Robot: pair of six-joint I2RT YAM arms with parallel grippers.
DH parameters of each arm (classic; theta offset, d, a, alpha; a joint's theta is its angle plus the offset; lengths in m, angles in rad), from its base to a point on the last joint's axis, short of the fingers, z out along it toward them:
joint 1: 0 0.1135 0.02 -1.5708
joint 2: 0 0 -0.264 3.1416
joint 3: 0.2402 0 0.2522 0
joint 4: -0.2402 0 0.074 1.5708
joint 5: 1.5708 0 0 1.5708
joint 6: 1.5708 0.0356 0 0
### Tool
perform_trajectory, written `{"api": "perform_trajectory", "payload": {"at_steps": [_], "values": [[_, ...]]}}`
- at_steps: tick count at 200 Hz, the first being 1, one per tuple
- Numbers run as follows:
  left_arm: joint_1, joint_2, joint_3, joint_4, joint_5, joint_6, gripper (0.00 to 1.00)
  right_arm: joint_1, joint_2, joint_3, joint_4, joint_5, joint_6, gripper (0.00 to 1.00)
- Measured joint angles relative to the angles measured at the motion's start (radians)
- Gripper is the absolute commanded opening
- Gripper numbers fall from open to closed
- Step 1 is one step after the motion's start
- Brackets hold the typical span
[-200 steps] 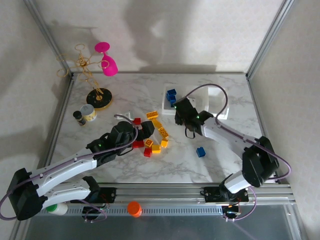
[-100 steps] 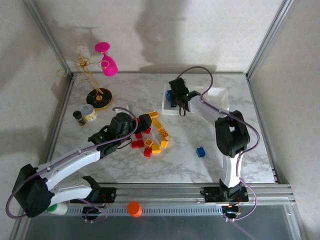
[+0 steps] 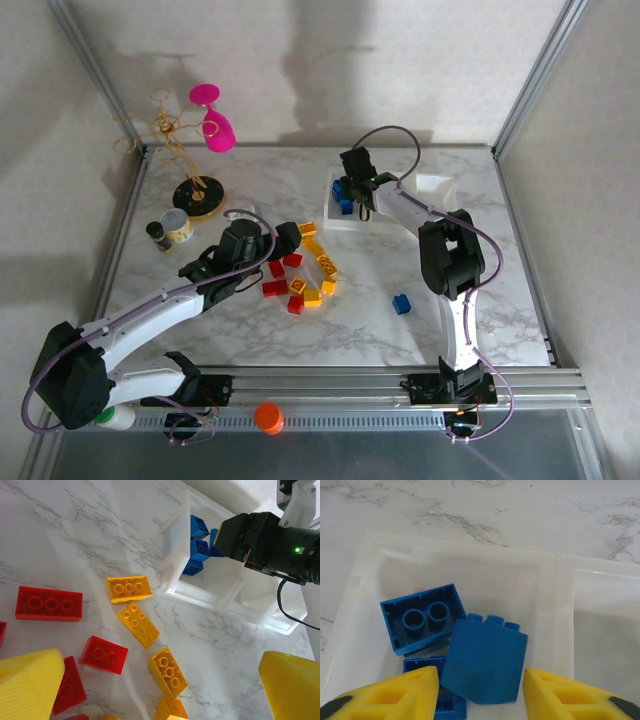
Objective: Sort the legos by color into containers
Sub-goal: Place the lego in the container.
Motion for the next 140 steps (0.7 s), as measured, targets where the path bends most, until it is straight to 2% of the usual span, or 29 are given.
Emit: {"api": "perform_trajectory", "payload": {"at_steps": [72,113,140], "values": [[0.003,0.000,0.001,0.000,0.014,0.000,1.00,0.001,-0.048,-0.003,-0.002,-0.027,-0.002,0.52],[0.003,-0.022,0.002,-0.001,0.026,0.000,1.00,0.007,-0.200,-0.067,0.000,-0.058,0.010,0.55],[0.003,-0.045,0.002,-0.001,0.045,-0.001,1.00,0.011,-0.313,-0.170,0.006,-0.064,0.038,0.57]]}}
